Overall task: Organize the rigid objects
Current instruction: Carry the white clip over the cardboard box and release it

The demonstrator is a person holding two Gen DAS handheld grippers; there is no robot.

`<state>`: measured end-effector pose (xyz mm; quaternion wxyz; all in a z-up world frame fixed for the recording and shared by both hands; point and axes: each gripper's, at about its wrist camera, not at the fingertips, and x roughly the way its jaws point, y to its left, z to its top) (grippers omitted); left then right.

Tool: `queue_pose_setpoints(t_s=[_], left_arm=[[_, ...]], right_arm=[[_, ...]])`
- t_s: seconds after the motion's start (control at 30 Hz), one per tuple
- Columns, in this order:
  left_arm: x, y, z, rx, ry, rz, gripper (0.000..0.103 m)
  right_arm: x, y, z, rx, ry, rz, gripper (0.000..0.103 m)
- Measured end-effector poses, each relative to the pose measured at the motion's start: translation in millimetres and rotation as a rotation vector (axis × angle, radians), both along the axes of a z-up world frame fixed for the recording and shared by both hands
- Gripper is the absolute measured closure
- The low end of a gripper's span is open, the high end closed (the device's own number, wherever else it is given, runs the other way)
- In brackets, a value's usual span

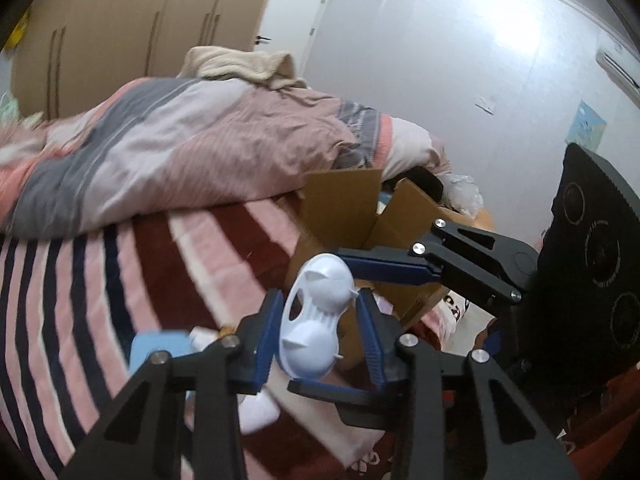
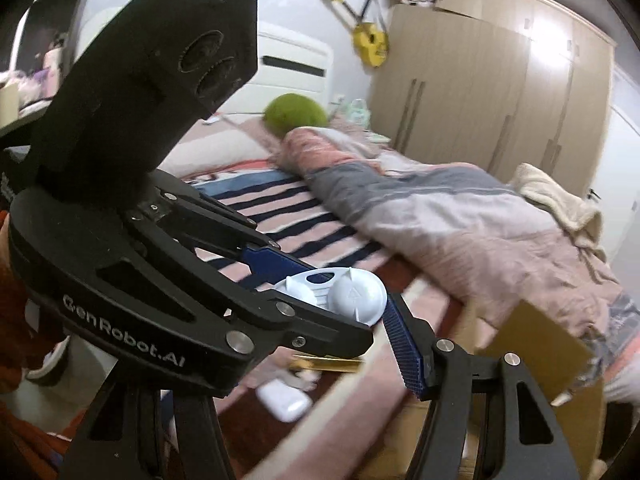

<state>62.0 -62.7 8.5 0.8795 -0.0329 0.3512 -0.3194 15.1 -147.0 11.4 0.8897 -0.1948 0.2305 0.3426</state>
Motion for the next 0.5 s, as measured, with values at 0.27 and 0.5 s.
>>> queue_pose_setpoints(t_s=[0.27,0.5], left_arm=[[38,-72,10,0.032,0.012,-0.121,0.068],[68,-116,-2,0.022,0.086,-0.194,0.068]], right_arm=[[26,-65,12,0.006,0.020,-0.125,0.044],[49,-109,11,-0.045,0.106,-0.223,0.044]])
